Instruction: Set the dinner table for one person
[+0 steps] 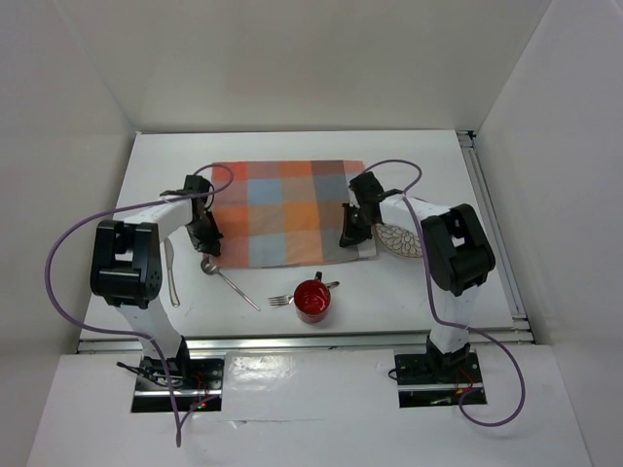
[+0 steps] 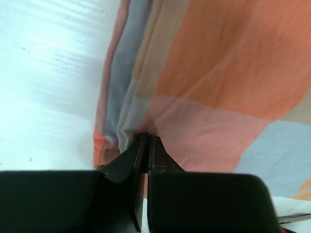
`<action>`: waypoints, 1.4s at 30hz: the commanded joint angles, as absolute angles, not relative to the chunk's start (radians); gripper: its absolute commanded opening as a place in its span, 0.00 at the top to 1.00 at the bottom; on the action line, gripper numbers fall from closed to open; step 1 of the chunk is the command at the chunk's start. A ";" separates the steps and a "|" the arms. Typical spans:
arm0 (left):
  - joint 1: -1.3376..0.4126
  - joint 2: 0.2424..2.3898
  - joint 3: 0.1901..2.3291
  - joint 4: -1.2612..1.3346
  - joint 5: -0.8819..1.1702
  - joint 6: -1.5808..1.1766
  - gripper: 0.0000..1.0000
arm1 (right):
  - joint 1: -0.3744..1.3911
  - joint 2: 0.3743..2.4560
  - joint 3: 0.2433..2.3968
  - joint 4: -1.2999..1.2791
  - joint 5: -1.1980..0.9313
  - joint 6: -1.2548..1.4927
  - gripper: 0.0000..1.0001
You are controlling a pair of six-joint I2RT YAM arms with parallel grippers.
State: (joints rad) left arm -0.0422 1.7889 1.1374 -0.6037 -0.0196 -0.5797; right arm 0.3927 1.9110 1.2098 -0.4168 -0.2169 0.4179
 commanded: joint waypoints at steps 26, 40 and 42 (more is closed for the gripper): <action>-0.078 1.471 1.180 -0.825 -0.097 -0.662 0.52 | 0.462 1.678 1.416 -0.597 -0.025 0.416 0.37; -0.150 1.305 1.121 -0.772 -0.049 -0.666 0.34 | -0.066 1.181 0.921 -0.670 -0.115 0.796 0.17; -0.160 1.316 1.132 -0.762 -0.040 -0.640 0.21 | -0.130 1.149 0.858 -0.632 -0.158 0.828 0.11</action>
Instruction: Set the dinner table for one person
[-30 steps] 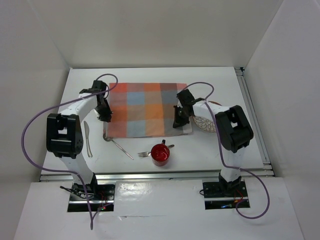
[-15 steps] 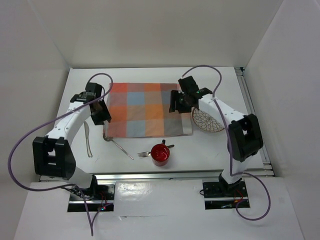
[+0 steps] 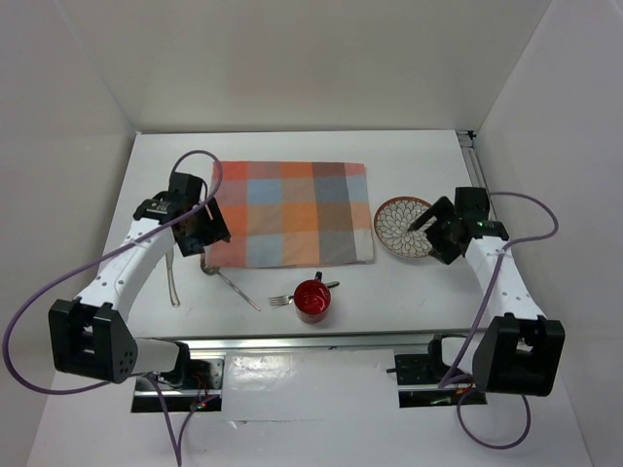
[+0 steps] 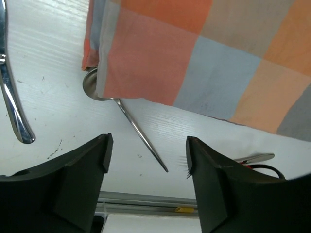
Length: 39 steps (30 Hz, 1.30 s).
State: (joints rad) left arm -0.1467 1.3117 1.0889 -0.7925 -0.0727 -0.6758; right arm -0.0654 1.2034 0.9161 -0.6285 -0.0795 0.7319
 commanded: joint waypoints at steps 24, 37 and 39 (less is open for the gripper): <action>-0.181 1.364 1.253 -0.758 -0.124 -0.512 0.14 | -0.175 1.367 0.600 -0.164 -0.158 0.937 0.34; -0.181 1.436 1.368 -0.745 -0.086 -0.480 0.14 | -0.175 1.335 0.624 -0.155 -0.098 0.977 0.97; -0.181 1.448 1.414 -0.755 -0.086 -0.471 0.14 | -0.175 1.292 0.661 -0.167 -0.083 0.965 1.00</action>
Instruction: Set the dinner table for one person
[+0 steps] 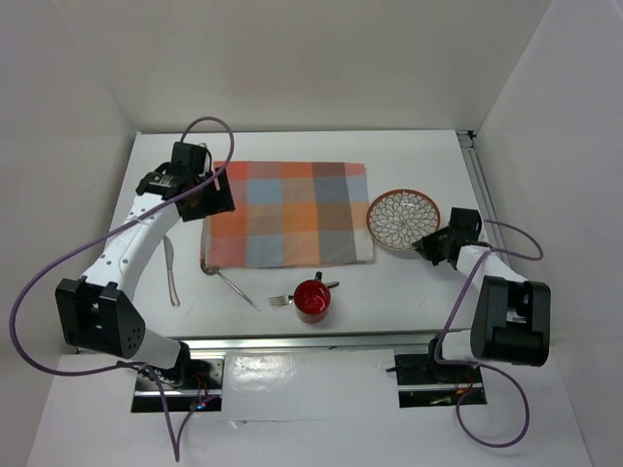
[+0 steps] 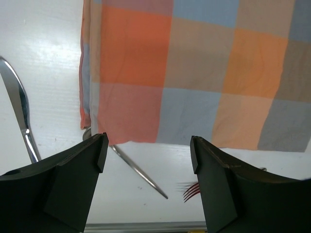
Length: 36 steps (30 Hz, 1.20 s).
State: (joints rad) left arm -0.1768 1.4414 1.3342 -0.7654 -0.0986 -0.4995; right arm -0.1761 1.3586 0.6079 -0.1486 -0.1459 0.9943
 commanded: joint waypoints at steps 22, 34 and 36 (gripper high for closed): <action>-0.088 1.407 1.479 -0.900 -0.241 -0.543 0.01 | 0.290 1.922 1.509 -0.166 -0.500 0.765 1.00; -0.034 1.342 1.405 -0.939 -0.267 -0.555 0.03 | 0.374 2.172 1.720 -0.278 -0.531 0.824 1.00; -0.034 1.342 1.394 -0.948 -0.267 -0.566 0.03 | 0.383 2.161 1.709 -0.278 -0.540 0.833 1.00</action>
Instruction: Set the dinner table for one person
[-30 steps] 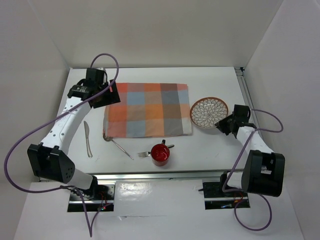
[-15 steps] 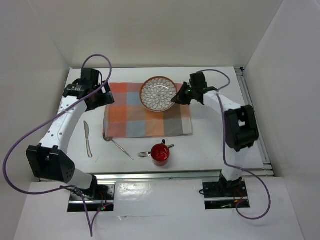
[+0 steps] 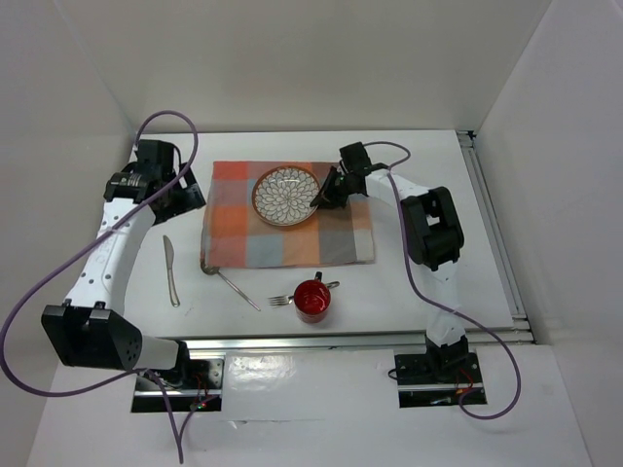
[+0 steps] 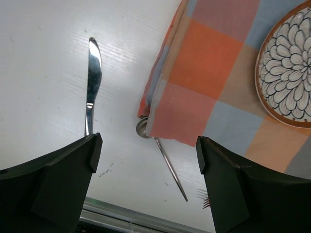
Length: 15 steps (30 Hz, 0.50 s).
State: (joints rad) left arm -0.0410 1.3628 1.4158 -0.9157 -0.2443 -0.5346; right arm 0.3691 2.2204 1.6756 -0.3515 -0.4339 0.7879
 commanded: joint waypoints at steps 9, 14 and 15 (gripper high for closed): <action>-0.034 1.324 1.374 -0.948 -0.276 -0.575 0.03 | 0.393 2.105 1.623 -0.276 -0.578 0.833 1.00; -0.025 1.324 1.394 -0.973 -0.287 -0.584 0.03 | 0.402 2.054 1.537 -0.262 -0.592 0.845 0.99; -0.025 1.324 1.394 -0.973 -0.287 -0.584 0.03 | 0.402 2.054 1.528 -0.262 -0.592 0.845 0.79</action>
